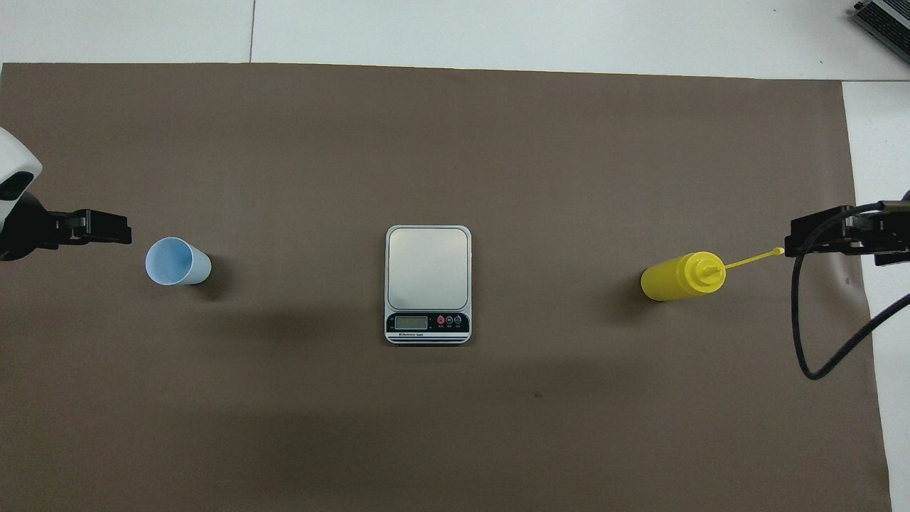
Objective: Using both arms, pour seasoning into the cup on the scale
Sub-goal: 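Reach the left gripper to the light-blue cup and grasp it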
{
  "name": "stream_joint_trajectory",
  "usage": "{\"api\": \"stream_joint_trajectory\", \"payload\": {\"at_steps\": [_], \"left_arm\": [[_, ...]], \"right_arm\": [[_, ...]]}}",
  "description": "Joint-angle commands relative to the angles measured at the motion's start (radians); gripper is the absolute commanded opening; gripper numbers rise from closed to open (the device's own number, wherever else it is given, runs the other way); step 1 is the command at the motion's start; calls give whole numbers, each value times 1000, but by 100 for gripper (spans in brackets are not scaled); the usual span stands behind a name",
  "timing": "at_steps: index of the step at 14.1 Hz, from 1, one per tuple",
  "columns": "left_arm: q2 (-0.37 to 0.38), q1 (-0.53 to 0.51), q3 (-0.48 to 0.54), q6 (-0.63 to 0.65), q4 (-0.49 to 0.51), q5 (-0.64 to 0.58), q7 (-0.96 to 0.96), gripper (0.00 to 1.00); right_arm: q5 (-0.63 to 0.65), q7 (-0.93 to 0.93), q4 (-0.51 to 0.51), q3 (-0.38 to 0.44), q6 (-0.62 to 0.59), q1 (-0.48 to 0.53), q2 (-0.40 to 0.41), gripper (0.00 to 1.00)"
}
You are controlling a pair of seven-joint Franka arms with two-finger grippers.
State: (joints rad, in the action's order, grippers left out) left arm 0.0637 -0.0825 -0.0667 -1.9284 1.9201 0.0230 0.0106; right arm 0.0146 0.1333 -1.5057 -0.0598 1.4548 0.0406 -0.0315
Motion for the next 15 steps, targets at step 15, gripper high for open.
{"api": "stream_joint_trajectory", "payload": {"at_steps": [15], "left_arm": [[-98, -75, -8, -415, 302, 6, 129, 100]], "right_arm": [[-18, 8, -41, -5, -4, 7, -31, 100]]}}
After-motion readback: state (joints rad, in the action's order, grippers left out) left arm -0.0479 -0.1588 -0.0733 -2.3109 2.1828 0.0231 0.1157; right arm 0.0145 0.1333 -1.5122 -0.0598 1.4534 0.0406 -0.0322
